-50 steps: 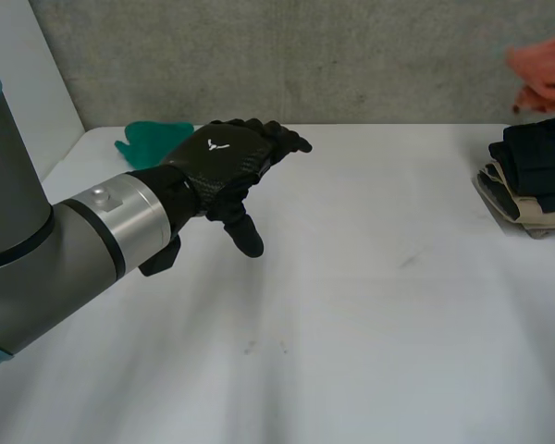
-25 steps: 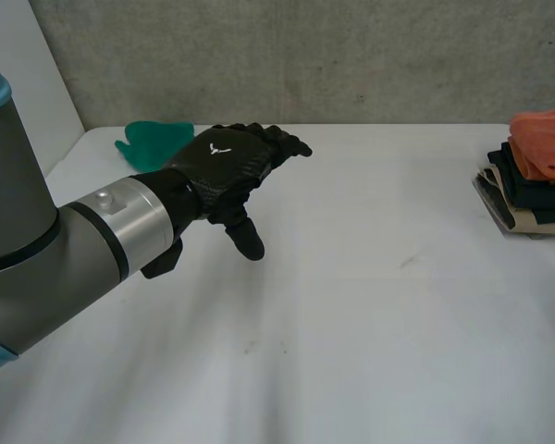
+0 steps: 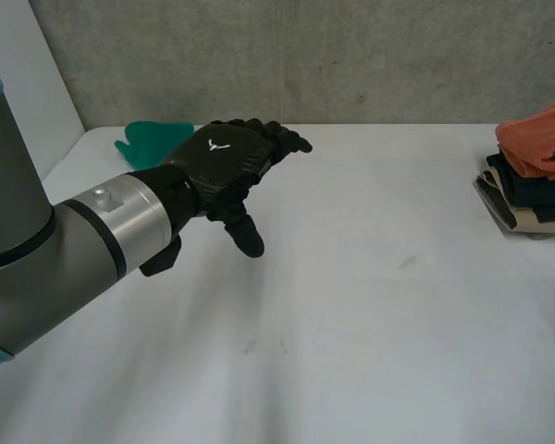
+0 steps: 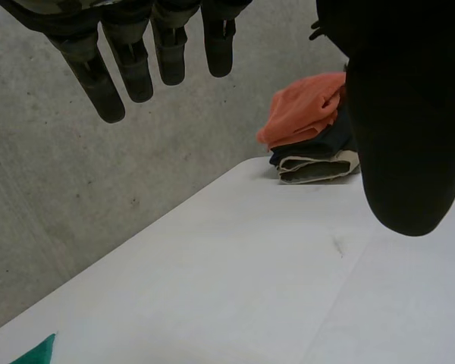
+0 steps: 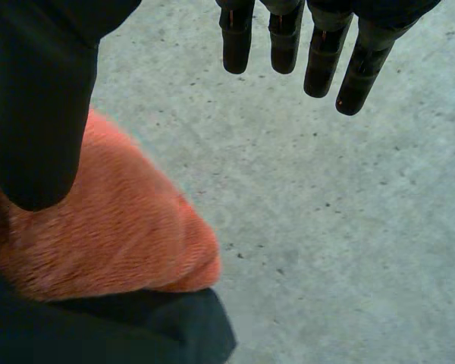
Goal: Fold the laundry.
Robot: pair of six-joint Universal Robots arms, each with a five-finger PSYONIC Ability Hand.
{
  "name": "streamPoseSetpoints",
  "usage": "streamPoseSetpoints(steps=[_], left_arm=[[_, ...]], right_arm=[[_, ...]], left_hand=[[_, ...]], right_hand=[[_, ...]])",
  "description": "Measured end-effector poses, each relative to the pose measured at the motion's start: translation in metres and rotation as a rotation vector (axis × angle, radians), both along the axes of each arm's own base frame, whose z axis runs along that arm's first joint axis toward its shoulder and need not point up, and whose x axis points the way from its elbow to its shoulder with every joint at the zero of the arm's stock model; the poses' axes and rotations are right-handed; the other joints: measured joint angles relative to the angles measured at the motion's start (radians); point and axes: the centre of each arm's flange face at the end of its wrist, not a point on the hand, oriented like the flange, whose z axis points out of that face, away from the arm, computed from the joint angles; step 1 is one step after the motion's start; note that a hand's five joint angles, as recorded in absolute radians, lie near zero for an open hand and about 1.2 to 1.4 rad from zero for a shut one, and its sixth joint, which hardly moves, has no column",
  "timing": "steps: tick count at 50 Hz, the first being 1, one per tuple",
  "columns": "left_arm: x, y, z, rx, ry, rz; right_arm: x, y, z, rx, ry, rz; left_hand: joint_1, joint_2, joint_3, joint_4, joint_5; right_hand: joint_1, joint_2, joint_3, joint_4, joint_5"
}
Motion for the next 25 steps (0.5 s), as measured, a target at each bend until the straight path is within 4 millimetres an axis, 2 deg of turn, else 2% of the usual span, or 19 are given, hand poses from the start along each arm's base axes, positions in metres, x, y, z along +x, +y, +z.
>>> streamPoseSetpoints(steps=[7, 10, 11, 12, 14, 15, 18, 19, 20, 21, 23, 25], left_arm=[[0.000, 0.001, 0.001, -0.002, 0.002, -0.001], [0.000, 0.001, 0.002, -0.004, 0.004, -0.001], [0.000, 0.001, 0.003, -0.005, 0.005, -0.001], [0.000, 0.001, 0.004, -0.008, 0.008, -0.001], [0.000, 0.001, 0.006, -0.012, 0.013, 0.000], [0.000, 0.000, 0.008, -0.019, 0.021, 0.002], [0.002, -0.003, 0.014, -0.039, 0.039, 0.012], [0.004, -0.007, 0.020, -0.062, 0.059, 0.026], [0.005, -0.012, 0.024, -0.080, 0.073, 0.039], [0.006, -0.014, 0.025, -0.090, 0.080, 0.046], [0.011, -0.026, 0.033, -0.138, 0.113, 0.085], [0.015, -0.038, 0.038, -0.186, 0.142, 0.124]], right_arm=[[-0.020, 0.011, 0.021, -0.028, 0.018, -0.052], [-0.047, 0.018, 0.043, -0.078, 0.041, -0.125], [-0.051, 0.019, 0.047, -0.088, 0.045, -0.137], [-0.064, 0.022, 0.063, -0.132, 0.057, -0.184], [-0.076, 0.025, 0.081, -0.178, 0.066, -0.230], [-0.086, 0.029, 0.102, -0.234, 0.072, -0.278], [-0.094, 0.036, 0.139, -0.332, 0.071, -0.348], [-0.088, 0.039, 0.162, -0.394, 0.056, -0.375], [-0.077, 0.041, 0.176, -0.427, 0.039, -0.377], [-0.070, 0.041, 0.181, -0.439, 0.031, -0.373], [-0.030, 0.043, 0.199, -0.472, -0.010, -0.325], [0.021, 0.048, 0.209, -0.476, -0.056, -0.246]], left_hand=[[0.000, 0.000, 0.000, 0.000, 0.000], [0.000, 0.000, 0.000, 0.000, 0.000], [0.000, 0.000, 0.000, 0.000, 0.000], [0.000, 0.000, 0.000, 0.000, 0.000], [0.000, 0.000, 0.000, 0.000, 0.000], [0.000, 0.000, 0.000, 0.000, 0.000], [0.000, 0.000, 0.000, 0.000, 0.000], [0.000, 0.000, 0.000, 0.000, 0.000], [0.000, 0.000, 0.000, 0.000, 0.000], [0.000, 0.000, 0.000, 0.000, 0.000], [0.000, 0.000, 0.000, 0.000, 0.000], [0.000, -0.001, -0.001, -0.001, -0.002]], right_hand=[[0.000, 0.000, 0.000, 0.000, 0.000], [0.000, 0.000, 0.000, 0.000, 0.000], [0.000, 0.000, 0.000, 0.000, 0.000], [0.000, 0.000, 0.000, 0.000, 0.000], [0.000, 0.000, 0.000, 0.000, 0.000], [0.000, 0.000, 0.000, 0.000, 0.000], [0.000, 0.000, 0.000, 0.000, 0.000], [0.000, 0.000, 0.000, 0.000, 0.000], [0.000, 0.000, 0.000, 0.000, 0.000], [0.000, 0.000, 0.000, 0.000, 0.000], [0.000, 0.000, 0.000, 0.000, 0.000], [0.000, 0.000, 0.000, 0.000, 0.000]])
